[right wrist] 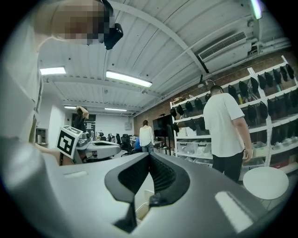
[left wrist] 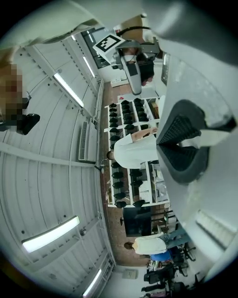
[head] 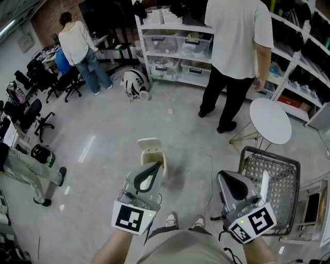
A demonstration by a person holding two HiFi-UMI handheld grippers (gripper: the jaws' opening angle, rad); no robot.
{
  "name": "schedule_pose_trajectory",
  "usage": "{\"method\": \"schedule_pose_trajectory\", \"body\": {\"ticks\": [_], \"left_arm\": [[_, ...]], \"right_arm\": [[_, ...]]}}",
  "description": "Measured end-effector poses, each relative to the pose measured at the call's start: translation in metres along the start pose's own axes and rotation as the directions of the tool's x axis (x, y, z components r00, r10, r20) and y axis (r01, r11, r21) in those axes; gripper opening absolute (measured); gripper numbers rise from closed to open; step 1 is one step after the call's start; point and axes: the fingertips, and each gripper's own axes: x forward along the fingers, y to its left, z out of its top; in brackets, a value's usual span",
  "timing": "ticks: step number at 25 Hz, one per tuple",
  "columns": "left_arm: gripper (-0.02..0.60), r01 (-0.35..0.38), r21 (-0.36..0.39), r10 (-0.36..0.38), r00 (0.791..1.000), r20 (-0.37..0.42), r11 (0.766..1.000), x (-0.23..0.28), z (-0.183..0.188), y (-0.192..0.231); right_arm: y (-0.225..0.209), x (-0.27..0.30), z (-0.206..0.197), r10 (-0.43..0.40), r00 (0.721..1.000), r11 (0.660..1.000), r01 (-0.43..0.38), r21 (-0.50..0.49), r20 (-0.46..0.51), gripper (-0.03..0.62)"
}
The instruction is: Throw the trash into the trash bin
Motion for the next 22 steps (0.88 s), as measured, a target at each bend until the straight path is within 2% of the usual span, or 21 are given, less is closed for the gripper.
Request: {"method": "schedule_pose_trajectory", "body": {"ticks": [11, 15, 22], "left_arm": [[0.002, 0.018, -0.003, -0.018, 1.000, 0.012, 1.000, -0.001, 0.022, -0.028], [0.002, 0.012, -0.005, -0.012, 1.000, 0.010, 1.000, 0.000, 0.023, -0.031], [0.002, 0.024, 0.006, -0.024, 1.000, 0.010, 1.000, 0.008, 0.029, -0.041]], "right_arm": [[-0.016, -0.021, 0.026, -0.004, 0.999, 0.999, 0.006, -0.049, 0.041, 0.003], [-0.020, -0.023, 0.027, -0.003, 0.999, 0.996, 0.005, -0.085, 0.034, 0.003], [-0.033, -0.027, 0.031, 0.002, 0.999, 0.996, 0.002, -0.091, 0.037, 0.003]]}}
